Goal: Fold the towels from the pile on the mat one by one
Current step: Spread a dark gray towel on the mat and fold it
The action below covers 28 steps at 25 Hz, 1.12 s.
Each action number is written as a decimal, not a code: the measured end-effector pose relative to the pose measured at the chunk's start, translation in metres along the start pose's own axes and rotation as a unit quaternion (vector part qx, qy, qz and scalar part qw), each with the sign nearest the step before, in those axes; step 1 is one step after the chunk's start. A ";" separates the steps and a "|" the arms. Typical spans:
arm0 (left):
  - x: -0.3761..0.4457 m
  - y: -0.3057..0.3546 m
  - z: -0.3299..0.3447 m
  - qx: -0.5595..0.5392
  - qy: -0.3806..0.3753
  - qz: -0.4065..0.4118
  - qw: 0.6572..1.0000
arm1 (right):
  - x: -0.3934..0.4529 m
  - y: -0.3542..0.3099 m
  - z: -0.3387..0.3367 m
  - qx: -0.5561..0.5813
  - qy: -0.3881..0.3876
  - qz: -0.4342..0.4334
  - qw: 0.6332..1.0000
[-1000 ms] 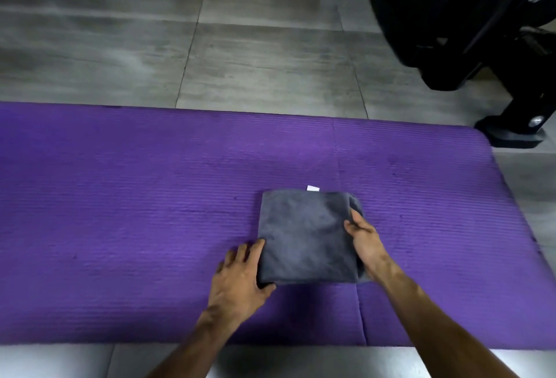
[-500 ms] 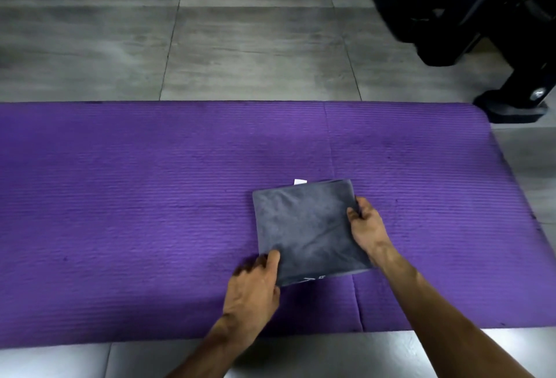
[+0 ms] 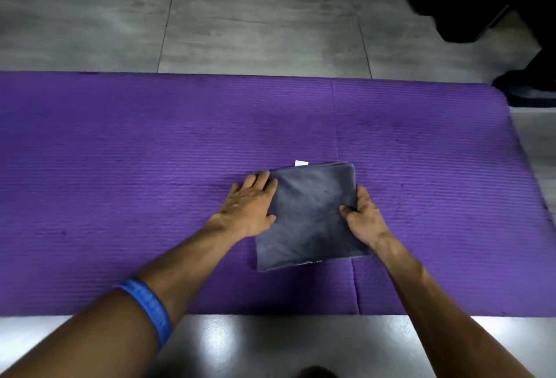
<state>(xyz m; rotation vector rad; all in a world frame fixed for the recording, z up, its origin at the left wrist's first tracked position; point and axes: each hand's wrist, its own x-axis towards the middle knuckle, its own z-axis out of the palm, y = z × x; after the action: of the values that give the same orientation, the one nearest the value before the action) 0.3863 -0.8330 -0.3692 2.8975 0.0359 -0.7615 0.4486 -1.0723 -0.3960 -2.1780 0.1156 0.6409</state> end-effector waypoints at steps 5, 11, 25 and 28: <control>-0.005 0.024 0.019 0.055 0.027 -0.028 0.998 | 0.004 -0.005 -0.002 0.004 -0.014 -0.004 1.000; -0.051 0.033 0.095 0.007 0.148 0.027 0.989 | -0.009 -0.004 -0.001 -0.100 0.065 -0.050 0.992; -0.056 0.010 0.073 -0.068 0.225 0.249 0.940 | -0.080 0.054 0.036 -0.400 0.075 -0.284 0.868; -0.060 0.016 0.023 -0.136 0.266 0.212 0.930 | -0.100 0.015 0.061 -0.324 0.035 -0.384 0.864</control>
<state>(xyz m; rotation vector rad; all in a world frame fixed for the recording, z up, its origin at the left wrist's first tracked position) 0.3241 -0.8509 -0.3575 2.6074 -0.3808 0.1022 0.3324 -1.0495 -0.3899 -2.5859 -1.0229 0.1244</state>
